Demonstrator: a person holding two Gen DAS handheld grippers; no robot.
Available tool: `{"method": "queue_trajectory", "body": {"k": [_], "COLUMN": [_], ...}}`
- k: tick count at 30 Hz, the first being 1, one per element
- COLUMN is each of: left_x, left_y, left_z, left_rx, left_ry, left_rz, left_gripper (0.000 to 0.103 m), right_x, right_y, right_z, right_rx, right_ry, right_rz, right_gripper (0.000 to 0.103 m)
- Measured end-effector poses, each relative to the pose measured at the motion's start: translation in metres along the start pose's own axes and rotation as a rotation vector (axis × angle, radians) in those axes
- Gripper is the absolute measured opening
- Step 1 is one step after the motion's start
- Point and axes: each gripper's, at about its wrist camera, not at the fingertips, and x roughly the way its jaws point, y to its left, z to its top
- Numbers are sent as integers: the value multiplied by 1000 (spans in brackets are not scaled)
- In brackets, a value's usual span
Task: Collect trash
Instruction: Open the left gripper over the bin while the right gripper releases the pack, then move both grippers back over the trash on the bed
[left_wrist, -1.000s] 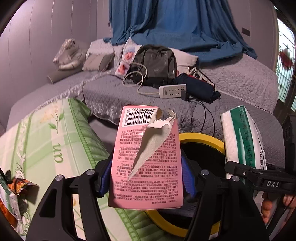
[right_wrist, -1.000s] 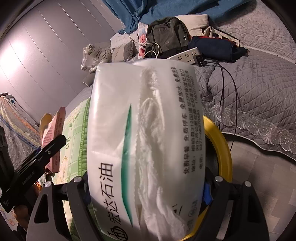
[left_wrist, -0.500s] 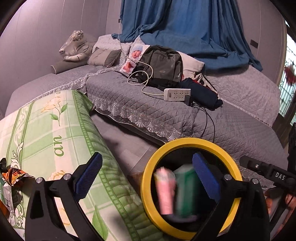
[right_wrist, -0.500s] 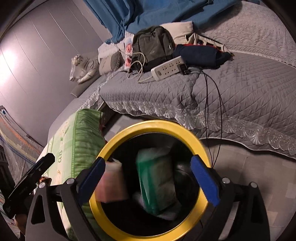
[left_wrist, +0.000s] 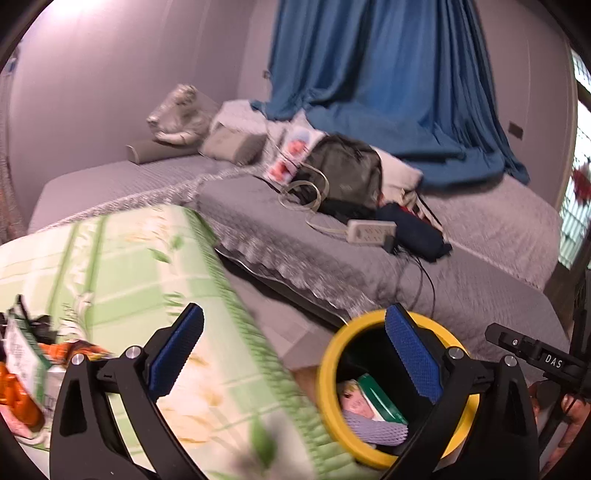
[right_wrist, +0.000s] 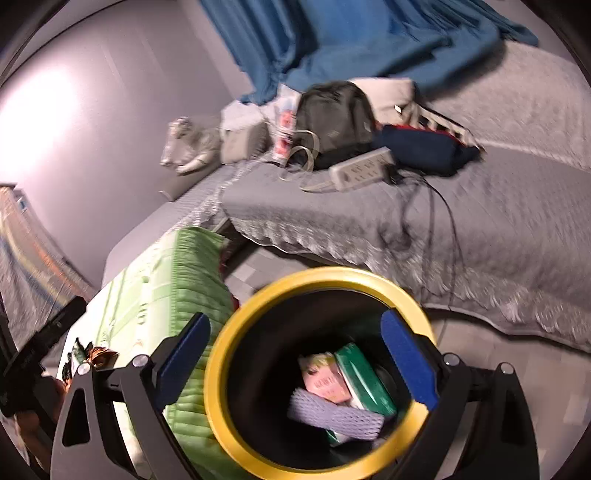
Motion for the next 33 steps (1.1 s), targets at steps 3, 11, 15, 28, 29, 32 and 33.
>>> {"method": "queue_trajectory", "body": {"k": [3,11,15,28,29,32,33], "left_x": [-30,-131,-183,-270,-272,-274,-276], "left_y": [30,142,198,303,306,311,311], "left_z": [4,-23,-52,-135,-138,-147,-150], "left_rx": [-10,-35,-62,-336,-338,-350,-359], "left_ry": [-51,-159,-181,-133,-129,-124,-123], "left_rz": [60,316,517,678,678,676,671], "left_gripper": [95,95,95,95,95,95,95], "right_x": [0,6,20,104,115,136,146], "right_y": [23,142,208,444,463,498,501], "right_z": [2,-7,-15,-101,-109,-127,-131], "right_rx": [-60,-373,-517,-977,-1008,-1099,-1109], "right_ry": [-11,7,87,479,515,574,590], "right_rz": [53,366,471,604,588,519,505], "right_gripper": [91,95,95,95,95,93,92]}}
